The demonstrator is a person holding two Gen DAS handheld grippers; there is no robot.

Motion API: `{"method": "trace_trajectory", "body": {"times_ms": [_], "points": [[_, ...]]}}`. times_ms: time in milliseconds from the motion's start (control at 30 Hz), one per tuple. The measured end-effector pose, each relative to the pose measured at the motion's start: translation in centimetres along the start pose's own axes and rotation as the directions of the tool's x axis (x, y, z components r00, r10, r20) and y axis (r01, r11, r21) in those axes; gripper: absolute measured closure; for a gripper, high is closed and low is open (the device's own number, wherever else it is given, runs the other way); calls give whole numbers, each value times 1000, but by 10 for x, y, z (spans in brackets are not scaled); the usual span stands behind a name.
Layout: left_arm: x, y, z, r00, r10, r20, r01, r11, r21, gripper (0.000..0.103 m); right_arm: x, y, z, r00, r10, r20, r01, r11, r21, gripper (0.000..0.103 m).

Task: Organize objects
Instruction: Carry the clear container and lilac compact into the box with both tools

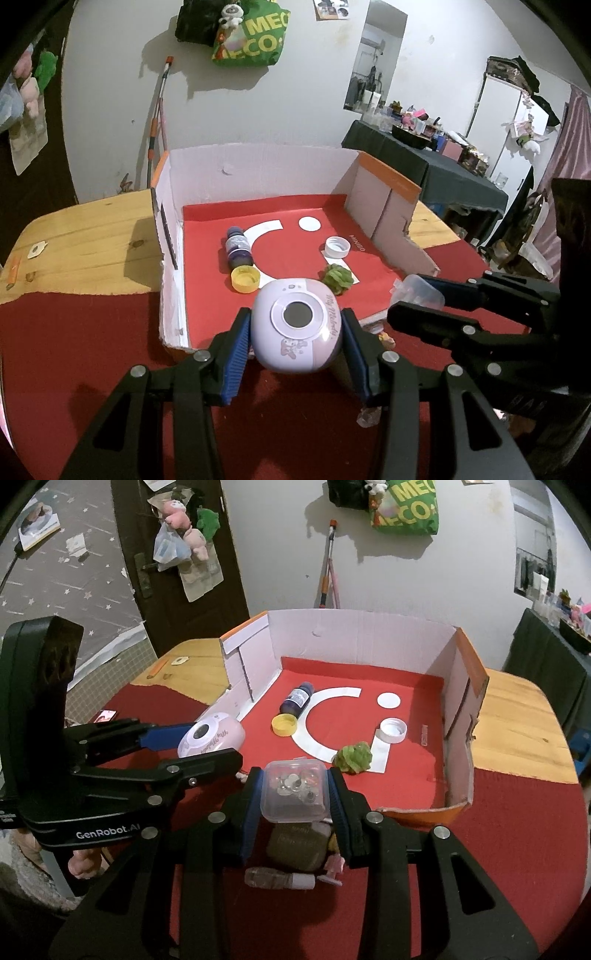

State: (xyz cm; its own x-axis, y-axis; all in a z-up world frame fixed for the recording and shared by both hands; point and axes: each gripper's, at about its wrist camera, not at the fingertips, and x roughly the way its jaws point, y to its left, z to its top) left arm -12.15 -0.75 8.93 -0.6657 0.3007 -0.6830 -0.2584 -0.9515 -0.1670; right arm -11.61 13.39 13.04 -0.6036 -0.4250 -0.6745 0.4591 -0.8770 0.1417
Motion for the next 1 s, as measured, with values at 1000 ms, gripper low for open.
{"method": "trace_trajectory", "body": {"times_ms": [1000], "points": [[53,19,24,990,-2,-140,5,1000,20,54,66,-28,27,990,63,-128,-58,997,43,70]]}}
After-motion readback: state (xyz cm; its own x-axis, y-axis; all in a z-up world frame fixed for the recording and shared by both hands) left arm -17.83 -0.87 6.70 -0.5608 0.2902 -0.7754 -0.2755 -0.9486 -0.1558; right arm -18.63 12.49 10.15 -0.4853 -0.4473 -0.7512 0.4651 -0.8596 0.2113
